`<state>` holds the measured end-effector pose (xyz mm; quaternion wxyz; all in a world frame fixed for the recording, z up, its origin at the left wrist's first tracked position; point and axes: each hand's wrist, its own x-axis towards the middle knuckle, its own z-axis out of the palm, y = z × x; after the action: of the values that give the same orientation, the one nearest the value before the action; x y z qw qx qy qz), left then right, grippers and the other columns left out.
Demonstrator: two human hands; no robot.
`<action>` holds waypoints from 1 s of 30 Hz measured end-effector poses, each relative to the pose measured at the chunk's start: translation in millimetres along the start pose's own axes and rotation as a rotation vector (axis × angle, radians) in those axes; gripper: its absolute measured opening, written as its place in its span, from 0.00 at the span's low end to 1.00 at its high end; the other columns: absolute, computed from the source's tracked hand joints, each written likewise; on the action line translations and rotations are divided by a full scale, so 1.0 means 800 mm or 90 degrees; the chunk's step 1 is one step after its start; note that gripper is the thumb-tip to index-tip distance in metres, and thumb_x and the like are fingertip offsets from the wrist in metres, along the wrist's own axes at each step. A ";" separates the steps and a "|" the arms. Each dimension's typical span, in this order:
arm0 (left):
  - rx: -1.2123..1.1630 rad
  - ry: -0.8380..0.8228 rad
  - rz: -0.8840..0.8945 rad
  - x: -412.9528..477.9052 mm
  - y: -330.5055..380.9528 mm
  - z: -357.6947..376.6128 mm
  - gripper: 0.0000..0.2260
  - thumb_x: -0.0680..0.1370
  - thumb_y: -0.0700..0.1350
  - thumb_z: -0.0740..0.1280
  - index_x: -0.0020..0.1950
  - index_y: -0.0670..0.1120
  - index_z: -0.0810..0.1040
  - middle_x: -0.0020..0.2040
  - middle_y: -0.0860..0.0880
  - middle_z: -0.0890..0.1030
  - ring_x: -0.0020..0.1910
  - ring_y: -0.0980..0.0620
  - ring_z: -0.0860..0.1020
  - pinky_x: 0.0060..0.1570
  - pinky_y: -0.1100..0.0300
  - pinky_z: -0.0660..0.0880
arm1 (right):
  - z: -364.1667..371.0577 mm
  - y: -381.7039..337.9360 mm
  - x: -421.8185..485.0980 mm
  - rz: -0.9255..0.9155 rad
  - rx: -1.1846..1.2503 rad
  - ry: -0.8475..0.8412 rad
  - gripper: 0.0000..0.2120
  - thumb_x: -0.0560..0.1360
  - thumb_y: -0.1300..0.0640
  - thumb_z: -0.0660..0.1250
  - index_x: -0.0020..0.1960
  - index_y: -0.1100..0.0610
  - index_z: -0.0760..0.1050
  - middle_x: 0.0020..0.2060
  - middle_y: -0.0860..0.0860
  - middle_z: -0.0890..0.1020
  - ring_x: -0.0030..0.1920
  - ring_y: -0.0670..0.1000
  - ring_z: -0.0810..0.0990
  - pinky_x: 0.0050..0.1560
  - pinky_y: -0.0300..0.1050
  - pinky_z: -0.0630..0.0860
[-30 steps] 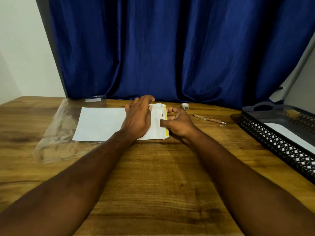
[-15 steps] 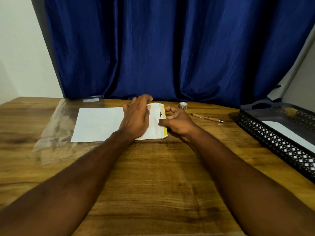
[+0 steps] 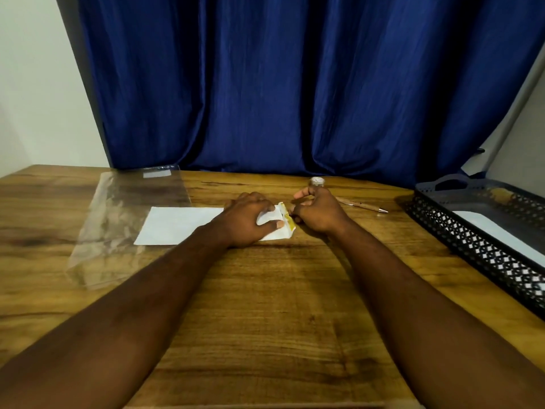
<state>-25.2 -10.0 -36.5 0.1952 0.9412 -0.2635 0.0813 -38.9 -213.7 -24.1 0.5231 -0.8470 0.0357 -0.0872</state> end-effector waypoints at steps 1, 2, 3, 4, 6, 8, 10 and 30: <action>0.002 -0.003 0.006 0.001 -0.001 0.000 0.27 0.80 0.67 0.64 0.74 0.54 0.75 0.76 0.53 0.70 0.75 0.50 0.65 0.74 0.43 0.61 | -0.001 0.000 0.000 0.002 -0.004 -0.006 0.15 0.74 0.64 0.76 0.55 0.51 0.76 0.40 0.55 0.88 0.40 0.52 0.85 0.46 0.55 0.84; 0.000 -0.005 0.010 0.001 -0.002 0.001 0.27 0.80 0.67 0.64 0.74 0.54 0.75 0.75 0.53 0.71 0.75 0.50 0.66 0.74 0.43 0.62 | -0.001 0.000 0.000 0.003 -0.003 -0.014 0.15 0.74 0.64 0.75 0.56 0.50 0.76 0.40 0.55 0.88 0.40 0.52 0.85 0.46 0.55 0.83; -0.004 -0.006 0.012 0.001 -0.003 0.001 0.28 0.79 0.68 0.64 0.74 0.54 0.75 0.75 0.54 0.71 0.74 0.51 0.66 0.74 0.42 0.62 | -0.001 0.000 -0.001 0.001 0.002 -0.024 0.15 0.75 0.64 0.73 0.57 0.50 0.75 0.41 0.55 0.88 0.40 0.52 0.84 0.45 0.55 0.82; -0.009 -0.005 0.012 0.000 -0.004 0.002 0.28 0.79 0.68 0.64 0.74 0.54 0.75 0.74 0.54 0.71 0.74 0.51 0.66 0.74 0.42 0.63 | -0.001 0.000 -0.003 -0.007 0.002 -0.039 0.15 0.77 0.65 0.72 0.59 0.51 0.75 0.42 0.55 0.88 0.41 0.53 0.84 0.44 0.54 0.81; -0.028 0.002 0.013 -0.001 -0.006 0.003 0.28 0.78 0.68 0.65 0.73 0.54 0.75 0.74 0.54 0.72 0.73 0.51 0.67 0.74 0.42 0.63 | 0.003 0.003 -0.004 -0.048 -0.011 -0.068 0.17 0.78 0.66 0.69 0.62 0.51 0.75 0.46 0.51 0.89 0.44 0.54 0.86 0.45 0.52 0.80; -0.052 0.008 0.013 -0.003 -0.006 0.003 0.29 0.77 0.68 0.66 0.74 0.55 0.73 0.73 0.54 0.72 0.73 0.51 0.67 0.73 0.42 0.64 | 0.008 0.009 -0.003 -0.093 -0.025 -0.065 0.16 0.79 0.66 0.70 0.63 0.50 0.76 0.46 0.46 0.90 0.44 0.51 0.88 0.46 0.52 0.82; -0.066 0.008 0.014 -0.004 -0.005 0.002 0.30 0.76 0.68 0.67 0.75 0.57 0.71 0.75 0.54 0.71 0.74 0.50 0.66 0.74 0.41 0.63 | 0.014 0.012 0.000 -0.123 -0.041 -0.032 0.16 0.77 0.64 0.72 0.61 0.50 0.77 0.44 0.45 0.90 0.44 0.46 0.88 0.50 0.52 0.85; 0.030 -0.017 0.004 -0.001 0.003 0.000 0.19 0.83 0.55 0.62 0.74 0.54 0.73 0.74 0.52 0.69 0.74 0.49 0.64 0.75 0.46 0.60 | -0.026 0.018 -0.011 -0.165 -0.131 -0.211 0.31 0.70 0.52 0.84 0.70 0.50 0.77 0.67 0.42 0.80 0.68 0.40 0.76 0.72 0.39 0.71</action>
<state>-27.0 -11.2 -36.1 0.1689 0.9459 -0.2667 0.0755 -51.1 -237.4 -28.7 0.4172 -0.8962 -0.1508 -0.0091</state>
